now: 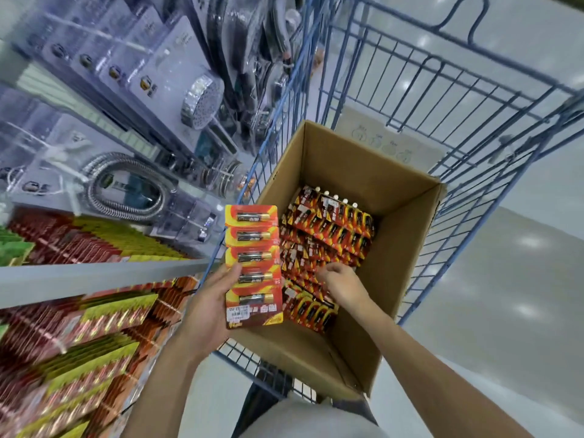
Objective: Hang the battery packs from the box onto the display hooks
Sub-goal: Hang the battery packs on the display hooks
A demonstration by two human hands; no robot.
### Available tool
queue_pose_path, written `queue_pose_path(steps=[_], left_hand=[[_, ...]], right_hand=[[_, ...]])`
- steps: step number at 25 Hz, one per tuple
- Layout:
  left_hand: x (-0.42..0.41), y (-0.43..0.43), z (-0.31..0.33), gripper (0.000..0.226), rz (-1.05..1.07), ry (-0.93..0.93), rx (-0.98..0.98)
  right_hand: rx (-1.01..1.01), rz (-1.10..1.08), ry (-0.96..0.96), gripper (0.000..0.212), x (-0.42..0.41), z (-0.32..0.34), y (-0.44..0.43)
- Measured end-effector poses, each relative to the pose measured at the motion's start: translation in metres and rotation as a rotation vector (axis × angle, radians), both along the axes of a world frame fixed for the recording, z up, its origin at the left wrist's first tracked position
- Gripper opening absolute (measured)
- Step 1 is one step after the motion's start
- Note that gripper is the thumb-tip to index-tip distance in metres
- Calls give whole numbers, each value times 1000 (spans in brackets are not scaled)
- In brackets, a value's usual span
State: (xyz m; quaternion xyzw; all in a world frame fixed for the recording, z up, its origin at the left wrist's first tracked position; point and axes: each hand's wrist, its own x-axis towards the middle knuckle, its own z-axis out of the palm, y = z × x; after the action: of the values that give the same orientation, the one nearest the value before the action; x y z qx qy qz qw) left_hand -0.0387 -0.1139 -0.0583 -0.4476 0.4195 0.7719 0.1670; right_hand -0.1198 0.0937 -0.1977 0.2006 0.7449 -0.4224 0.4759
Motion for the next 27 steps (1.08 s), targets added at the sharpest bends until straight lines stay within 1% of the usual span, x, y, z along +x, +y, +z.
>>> queue_pose_path(steps=[2,4,7,8,11,13,15,17,19,21,23,24,25,27], left_hand=[[7,-7,0,33,15,-4,-42],[14,-15,0,33,29,-9,-70],[21,-21,1,35,49,0,-85],[23,-22,0,35,57,7,-88],[28,-22,-2,34,87,14,-107],[30,-23,-6,37,112,13,-95],[32,-24,-9,37,132,5,-86],[32,-23,-10,35,149,6,-87],[32,-23,-11,35,161,25,-92],[30,-26,-10,37,170,54,-87],[27,-30,-7,37,184,82,-71],[26,-32,-5,38,187,96,-62],[23,-34,-1,38,191,115,-52],[15,-37,5,39,193,156,-41]], right_hand=[[80,104,-30,21,-2,-30,-6],[140,288,-42,21,2,-54,-10],[199,607,-95,35,18,-87,-18],[195,652,-111,41,25,-96,-21],[160,662,-116,61,42,-114,-27],[204,763,-54,67,47,-121,-27],[230,810,20,72,52,-125,-23],[227,816,83,74,56,-129,-19],[195,800,69,72,55,-136,-18],[161,782,42,58,55,-143,-17],[149,776,61,31,53,-147,-17],[137,715,79,23,50,-148,-18],[112,614,91,25,45,-147,-19],[29,350,61,35,31,-134,-24]])
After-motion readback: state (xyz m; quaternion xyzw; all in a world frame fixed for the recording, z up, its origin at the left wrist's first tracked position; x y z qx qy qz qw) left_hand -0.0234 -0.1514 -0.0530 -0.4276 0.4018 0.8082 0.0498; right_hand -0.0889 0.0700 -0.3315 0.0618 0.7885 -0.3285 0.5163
